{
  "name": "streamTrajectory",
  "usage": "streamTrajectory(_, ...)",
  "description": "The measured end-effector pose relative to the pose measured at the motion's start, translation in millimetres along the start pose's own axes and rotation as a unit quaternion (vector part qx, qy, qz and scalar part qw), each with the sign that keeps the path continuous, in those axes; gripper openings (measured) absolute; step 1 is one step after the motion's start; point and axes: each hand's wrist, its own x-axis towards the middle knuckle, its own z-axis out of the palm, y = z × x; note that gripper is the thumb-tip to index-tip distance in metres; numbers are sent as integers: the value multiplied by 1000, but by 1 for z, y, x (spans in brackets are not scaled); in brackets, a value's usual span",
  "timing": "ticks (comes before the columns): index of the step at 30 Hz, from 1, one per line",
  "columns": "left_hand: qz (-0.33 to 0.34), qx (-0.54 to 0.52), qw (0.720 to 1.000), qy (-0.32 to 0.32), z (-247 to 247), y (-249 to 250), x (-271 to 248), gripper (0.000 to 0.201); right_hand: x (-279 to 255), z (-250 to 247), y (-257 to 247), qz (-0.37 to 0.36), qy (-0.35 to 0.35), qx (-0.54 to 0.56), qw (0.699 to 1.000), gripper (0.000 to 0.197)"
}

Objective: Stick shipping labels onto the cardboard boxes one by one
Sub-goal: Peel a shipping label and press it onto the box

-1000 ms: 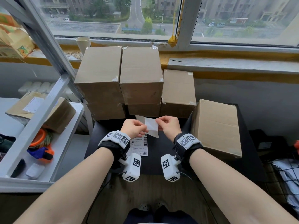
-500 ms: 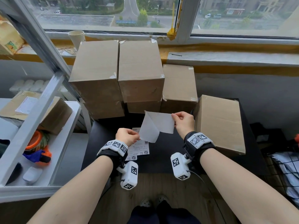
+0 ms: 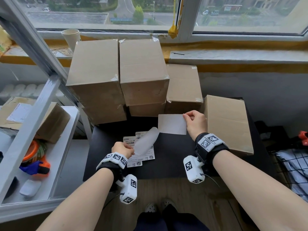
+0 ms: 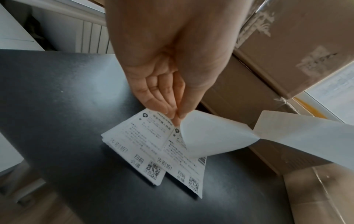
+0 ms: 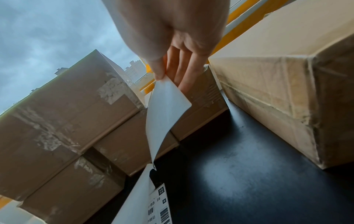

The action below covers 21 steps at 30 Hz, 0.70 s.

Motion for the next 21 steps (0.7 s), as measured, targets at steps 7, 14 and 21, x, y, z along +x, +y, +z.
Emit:
streamTrajectory(7, 14, 28, 999, 9, 1, 0, 5, 14, -5, -6, -5, -17, 12, -16, 1000, 17)
streamTrajectory(14, 44, 123, 991, 18, -1, 1, 6, 15, -9, -16, -11, -34, 25, -12, 999, 15)
streamTrajectory(21, 131, 336, 933, 7, -10, 13, -8, 24, -17, -28, -17, -62, 6, -12, 998, 13)
